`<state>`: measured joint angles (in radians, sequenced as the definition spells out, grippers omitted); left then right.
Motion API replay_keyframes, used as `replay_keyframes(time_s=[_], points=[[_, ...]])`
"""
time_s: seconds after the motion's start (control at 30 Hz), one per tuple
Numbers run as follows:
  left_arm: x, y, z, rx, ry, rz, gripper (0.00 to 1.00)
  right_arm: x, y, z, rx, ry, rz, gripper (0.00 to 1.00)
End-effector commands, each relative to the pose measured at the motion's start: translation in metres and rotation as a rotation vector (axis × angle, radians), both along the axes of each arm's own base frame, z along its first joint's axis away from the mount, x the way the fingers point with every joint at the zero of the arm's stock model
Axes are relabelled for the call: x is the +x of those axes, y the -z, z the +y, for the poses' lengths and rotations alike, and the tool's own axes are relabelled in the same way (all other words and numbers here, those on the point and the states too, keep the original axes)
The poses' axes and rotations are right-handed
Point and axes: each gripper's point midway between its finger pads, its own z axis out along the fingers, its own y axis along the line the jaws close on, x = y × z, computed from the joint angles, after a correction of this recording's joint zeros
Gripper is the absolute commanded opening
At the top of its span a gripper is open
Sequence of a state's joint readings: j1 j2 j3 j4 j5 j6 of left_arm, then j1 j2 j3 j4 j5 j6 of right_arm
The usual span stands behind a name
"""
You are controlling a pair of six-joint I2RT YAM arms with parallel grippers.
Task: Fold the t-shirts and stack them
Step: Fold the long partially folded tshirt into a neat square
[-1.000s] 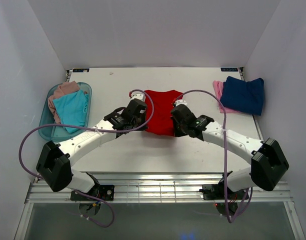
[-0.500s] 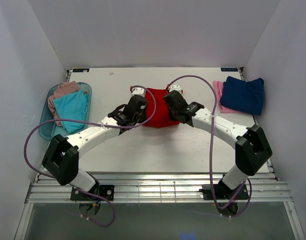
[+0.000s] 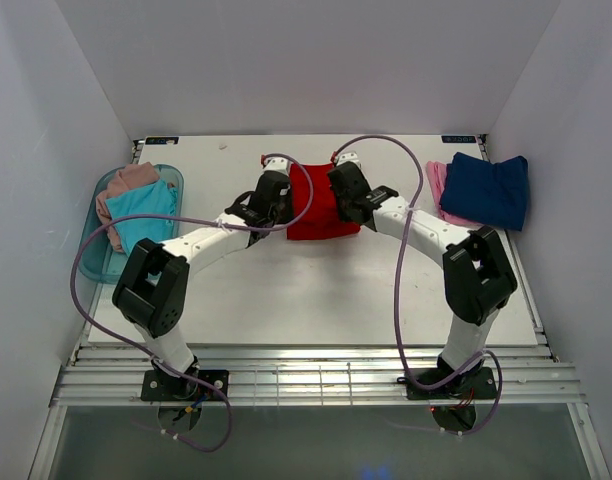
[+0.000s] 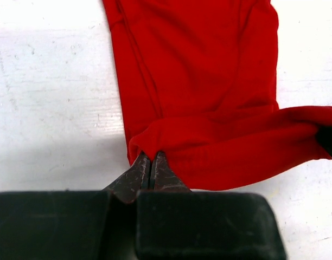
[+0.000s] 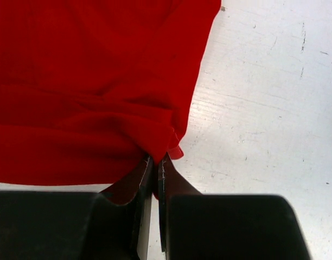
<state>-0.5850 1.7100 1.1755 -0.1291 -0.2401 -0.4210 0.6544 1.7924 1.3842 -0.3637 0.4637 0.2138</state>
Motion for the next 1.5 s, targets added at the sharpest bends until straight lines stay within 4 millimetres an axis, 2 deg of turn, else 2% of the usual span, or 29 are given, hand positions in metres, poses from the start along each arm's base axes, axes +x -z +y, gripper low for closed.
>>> replay_keyframes(time_s=[0.0, 0.13, 0.17, 0.23, 0.3, 0.33, 0.37, 0.4, 0.47, 0.5, 0.53, 0.6, 0.63, 0.67, 0.7, 0.73, 0.77, 0.8, 0.87, 0.9, 0.93, 1.03, 1.1, 1.17, 1.2, 1.23, 1.27, 1.33, 1.47], points=[[0.028, -0.040, -0.004, -0.057, 0.004, -0.110, 0.00, 0.030, -0.029, 0.005, 0.030, 0.004, -0.099, 0.08], [0.042, -0.044, -0.004, -0.069, 0.005, -0.124, 0.00, 0.047, -0.031, 0.007, 0.029, 0.009, -0.113, 0.08], [0.046, -0.044, -0.004, -0.073, 0.004, -0.127, 0.00, 0.054, -0.038, 0.009, 0.038, 0.011, -0.129, 0.08], [0.061, -0.045, -0.006, -0.087, 0.002, -0.140, 0.00, 0.065, -0.034, 0.008, 0.033, 0.014, -0.128, 0.08], [0.075, -0.044, -0.004, -0.092, -0.009, -0.143, 0.00, 0.081, -0.044, 0.008, 0.046, 0.025, -0.154, 0.08], [0.082, -0.032, -0.006, -0.085, -0.005, -0.125, 0.00, 0.087, -0.036, 0.008, 0.035, 0.028, -0.144, 0.08], [0.092, -0.040, -0.010, -0.100, -0.002, -0.146, 0.00, 0.093, -0.036, 0.008, 0.031, 0.029, -0.149, 0.08], [0.101, -0.039, -0.010, -0.107, 0.000, -0.151, 0.00, 0.104, -0.046, 0.006, 0.046, 0.038, -0.172, 0.08], [0.118, -0.029, -0.019, -0.102, 0.025, -0.149, 0.00, 0.116, -0.033, 0.005, 0.033, 0.041, -0.158, 0.08], [0.130, -0.032, -0.022, -0.110, 0.024, -0.178, 0.00, 0.128, -0.044, 0.004, 0.051, 0.050, -0.184, 0.08], [0.137, -0.029, -0.024, -0.106, 0.025, -0.181, 0.00, 0.135, -0.031, 0.004, 0.042, 0.050, -0.170, 0.08], [0.161, -0.020, -0.027, -0.086, 0.008, -0.213, 0.00, 0.158, -0.039, 0.002, 0.054, 0.061, -0.223, 0.08], [0.170, -0.017, -0.025, -0.074, -0.010, -0.230, 0.00, 0.169, -0.020, 0.002, 0.044, 0.065, -0.216, 0.08], [0.181, -0.016, -0.018, -0.056, -0.057, -0.255, 0.00, 0.180, -0.017, 0.002, 0.057, 0.064, -0.237, 0.15], [0.198, -0.013, -0.014, -0.051, -0.095, -0.282, 0.24, 0.200, -0.027, 0.004, 0.099, 0.047, -0.314, 0.24], [0.209, -0.014, -0.005, -0.034, -0.146, -0.293, 0.48, 0.214, -0.018, 0.004, 0.116, 0.048, -0.337, 0.46], [0.218, -0.015, 0.003, -0.020, -0.202, -0.301, 0.67, 0.225, -0.020, 0.004, 0.138, 0.046, -0.360, 0.50], [0.232, -0.025, 0.019, 0.000, -0.299, -0.322, 0.74, 0.238, -0.028, -0.003, 0.159, 0.056, -0.402, 0.52], [0.236, -0.038, 0.032, 0.010, -0.362, -0.356, 0.83, 0.255, -0.057, -0.006, 0.203, 0.065, -0.504, 0.55], [0.238, -0.055, 0.039, 0.014, -0.386, -0.399, 0.84, 0.257, -0.068, -0.011, 0.216, 0.071, -0.540, 0.55], [0.239, -0.064, 0.042, 0.015, -0.399, -0.416, 0.85, 0.255, -0.097, -0.016, 0.227, 0.070, -0.604, 0.60], [0.237, -0.084, 0.053, 0.015, -0.454, -0.429, 0.85, 0.248, -0.123, -0.025, 0.245, 0.089, -0.687, 0.73], [0.235, -0.089, 0.049, -0.006, -0.434, -0.429, 0.85, 0.241, -0.111, -0.030, 0.221, 0.096, -0.655, 0.74], [0.232, -0.081, 0.040, -0.030, -0.393, -0.388, 0.85, 0.230, -0.115, -0.032, 0.235, 0.089, -0.655, 0.74], [0.229, -0.074, 0.037, -0.038, -0.375, -0.362, 0.85, 0.220, -0.090, -0.030, 0.234, 0.060, -0.600, 0.74], [0.225, -0.071, 0.026, -0.086, -0.341, -0.339, 0.84, 0.212, -0.095, -0.028, 0.251, 0.044, -0.596, 0.74], [0.215, -0.059, 0.022, -0.097, -0.302, -0.304, 0.84, 0.206, -0.089, -0.025, 0.278, 0.032, -0.571, 0.73], [0.208, -0.060, 0.006, -0.165, -0.230, -0.312, 0.83, 0.191, -0.069, -0.011, 0.312, -0.051, -0.495, 0.71], [0.191, -0.030, -0.027, -0.232, -0.079, -0.228, 0.82, 0.186, -0.037, 0.003, 0.354, -0.086, -0.378, 0.69]])
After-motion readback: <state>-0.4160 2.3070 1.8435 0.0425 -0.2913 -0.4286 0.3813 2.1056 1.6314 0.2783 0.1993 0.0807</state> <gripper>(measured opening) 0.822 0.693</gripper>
